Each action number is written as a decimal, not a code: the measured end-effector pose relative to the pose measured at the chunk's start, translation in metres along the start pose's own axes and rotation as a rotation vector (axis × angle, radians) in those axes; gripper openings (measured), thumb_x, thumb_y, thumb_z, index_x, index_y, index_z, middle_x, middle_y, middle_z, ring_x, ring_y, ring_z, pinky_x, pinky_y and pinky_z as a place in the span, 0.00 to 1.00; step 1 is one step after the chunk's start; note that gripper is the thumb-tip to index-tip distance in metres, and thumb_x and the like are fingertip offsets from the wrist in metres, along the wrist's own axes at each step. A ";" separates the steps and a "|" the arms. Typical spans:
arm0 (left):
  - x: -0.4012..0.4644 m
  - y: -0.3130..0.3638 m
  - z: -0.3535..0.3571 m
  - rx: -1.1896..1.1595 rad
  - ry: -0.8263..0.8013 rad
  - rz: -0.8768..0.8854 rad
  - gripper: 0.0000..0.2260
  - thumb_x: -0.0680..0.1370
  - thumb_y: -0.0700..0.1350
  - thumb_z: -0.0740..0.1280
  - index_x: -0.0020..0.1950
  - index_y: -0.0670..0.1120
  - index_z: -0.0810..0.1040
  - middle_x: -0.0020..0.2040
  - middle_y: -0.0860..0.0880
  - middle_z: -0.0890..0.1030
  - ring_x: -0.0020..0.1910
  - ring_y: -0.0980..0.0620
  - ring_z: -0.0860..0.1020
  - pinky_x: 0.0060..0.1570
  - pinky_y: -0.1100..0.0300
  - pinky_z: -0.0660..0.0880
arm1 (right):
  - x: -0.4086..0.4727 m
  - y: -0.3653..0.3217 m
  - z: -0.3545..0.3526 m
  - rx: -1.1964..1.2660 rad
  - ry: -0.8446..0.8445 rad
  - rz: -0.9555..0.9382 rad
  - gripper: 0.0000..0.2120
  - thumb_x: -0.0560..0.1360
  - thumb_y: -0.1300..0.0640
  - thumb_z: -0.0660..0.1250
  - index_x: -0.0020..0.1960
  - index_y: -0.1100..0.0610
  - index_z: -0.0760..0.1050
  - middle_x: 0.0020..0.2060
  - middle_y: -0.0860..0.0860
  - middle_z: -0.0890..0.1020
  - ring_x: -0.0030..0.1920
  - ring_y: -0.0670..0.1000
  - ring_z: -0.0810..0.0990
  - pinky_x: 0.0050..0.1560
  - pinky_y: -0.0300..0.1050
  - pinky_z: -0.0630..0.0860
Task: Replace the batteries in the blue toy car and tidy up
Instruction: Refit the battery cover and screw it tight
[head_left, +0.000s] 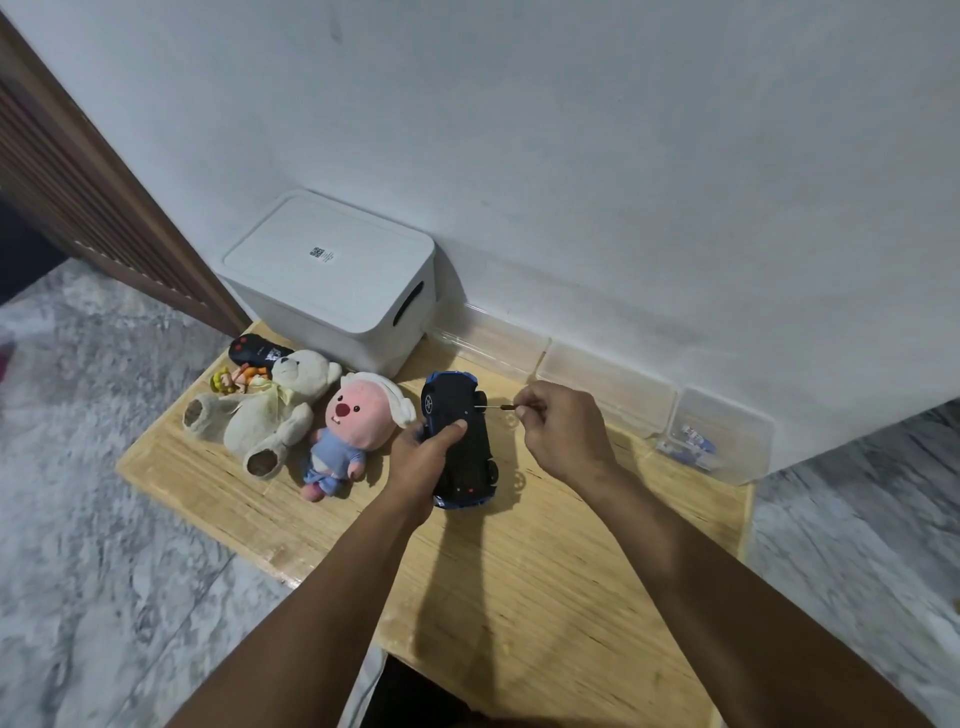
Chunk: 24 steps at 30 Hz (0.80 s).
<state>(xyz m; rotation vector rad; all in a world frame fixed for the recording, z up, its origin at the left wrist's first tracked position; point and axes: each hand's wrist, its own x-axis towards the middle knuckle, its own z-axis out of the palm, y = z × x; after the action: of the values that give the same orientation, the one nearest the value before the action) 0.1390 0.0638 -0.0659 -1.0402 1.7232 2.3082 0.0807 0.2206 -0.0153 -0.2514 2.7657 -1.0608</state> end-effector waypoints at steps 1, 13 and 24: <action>0.000 0.000 0.001 0.010 0.002 0.010 0.06 0.76 0.41 0.71 0.52 0.45 0.80 0.51 0.41 0.84 0.51 0.42 0.82 0.50 0.49 0.80 | 0.000 -0.002 -0.001 -0.019 0.000 -0.030 0.06 0.75 0.59 0.68 0.49 0.53 0.83 0.44 0.49 0.85 0.46 0.52 0.81 0.48 0.45 0.77; 0.004 -0.002 0.001 0.042 -0.008 0.048 0.12 0.75 0.42 0.72 0.57 0.42 0.79 0.52 0.42 0.84 0.51 0.43 0.83 0.51 0.48 0.80 | 0.000 -0.009 0.000 -0.115 -0.018 -0.078 0.08 0.77 0.58 0.66 0.51 0.54 0.84 0.46 0.52 0.86 0.49 0.55 0.82 0.49 0.44 0.75; 0.000 -0.002 0.002 0.045 -0.015 0.117 0.10 0.75 0.38 0.71 0.56 0.43 0.79 0.50 0.43 0.84 0.47 0.47 0.83 0.44 0.55 0.80 | 0.004 -0.008 -0.003 -0.173 -0.044 -0.060 0.10 0.78 0.54 0.65 0.52 0.55 0.83 0.47 0.56 0.85 0.49 0.58 0.81 0.48 0.46 0.75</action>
<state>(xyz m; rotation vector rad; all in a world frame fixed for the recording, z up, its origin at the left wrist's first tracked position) 0.1389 0.0661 -0.0677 -0.9365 1.8690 2.3262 0.0773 0.2161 -0.0082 -0.3776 2.8287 -0.8176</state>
